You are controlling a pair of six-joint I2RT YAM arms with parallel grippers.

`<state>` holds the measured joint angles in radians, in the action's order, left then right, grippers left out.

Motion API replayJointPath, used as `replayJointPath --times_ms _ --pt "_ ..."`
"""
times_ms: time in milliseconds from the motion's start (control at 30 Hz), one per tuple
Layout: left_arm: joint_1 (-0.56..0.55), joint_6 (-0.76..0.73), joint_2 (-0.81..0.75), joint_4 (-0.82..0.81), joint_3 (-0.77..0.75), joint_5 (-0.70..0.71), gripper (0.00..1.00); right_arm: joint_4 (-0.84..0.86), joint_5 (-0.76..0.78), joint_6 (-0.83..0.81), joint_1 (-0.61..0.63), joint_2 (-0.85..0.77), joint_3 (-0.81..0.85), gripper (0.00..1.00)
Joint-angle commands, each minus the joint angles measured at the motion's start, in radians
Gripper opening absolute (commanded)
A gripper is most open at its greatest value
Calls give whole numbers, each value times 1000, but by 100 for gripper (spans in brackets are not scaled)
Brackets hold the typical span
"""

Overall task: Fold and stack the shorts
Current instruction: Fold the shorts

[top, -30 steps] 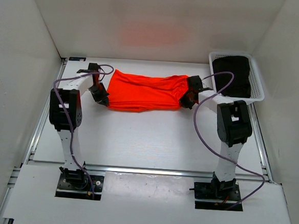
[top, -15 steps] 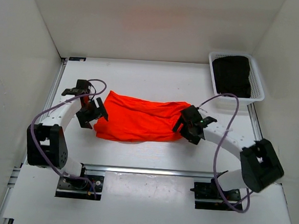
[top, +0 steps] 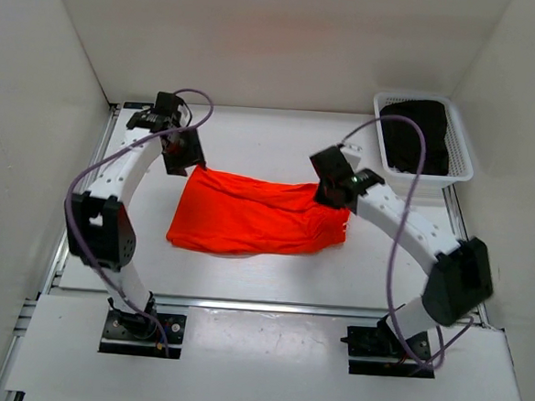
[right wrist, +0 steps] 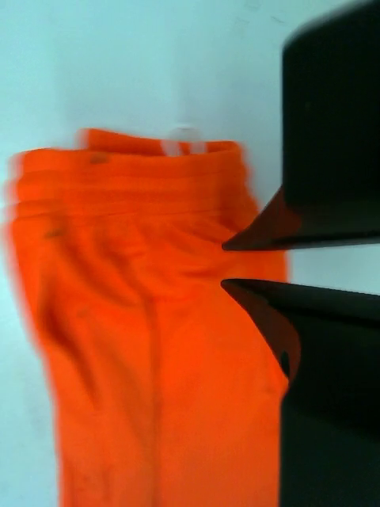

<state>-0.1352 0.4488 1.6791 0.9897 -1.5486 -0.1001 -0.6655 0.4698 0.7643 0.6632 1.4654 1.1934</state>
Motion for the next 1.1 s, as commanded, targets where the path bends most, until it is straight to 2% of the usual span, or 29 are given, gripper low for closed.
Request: replayJointPath --times_ms 0,67,133,200,467,533,633,667,767,800,867,1067 --pt "-14 -24 155 26 -108 72 80 -25 -2 -206 -72 180 171 42" --pt "-14 -24 211 52 -200 112 90 -49 -14 -262 -108 274 236 58" --pt "-23 -24 295 85 -257 169 91 -60 -14 -272 -132 315 288 75" --pt "-34 -35 344 99 -323 204 92 -60 -43 -281 -175 338 288 79" --pt "-34 -56 537 104 -474 232 95 47 -229 -321 -304 387 224 79" --pt "-34 -56 571 104 -505 218 93 58 -258 -321 -315 403 235 75" --pt "-34 -56 617 115 -544 191 79 81 -316 -332 -336 426 244 59" --pt "-34 -56 629 115 -544 191 64 81 -327 -332 -336 426 244 48" --pt "-24 -56 630 115 -544 178 28 102 -339 -332 -336 437 244 31" --pt "-24 -56 630 115 -544 178 10 103 -339 -332 -336 437 235 15" --pt "-15 -56 630 115 -535 169 10 103 -339 -310 -347 437 223 1" --pt "43 -56 568 57 -455 152 10 136 -261 -255 -382 339 147 0"
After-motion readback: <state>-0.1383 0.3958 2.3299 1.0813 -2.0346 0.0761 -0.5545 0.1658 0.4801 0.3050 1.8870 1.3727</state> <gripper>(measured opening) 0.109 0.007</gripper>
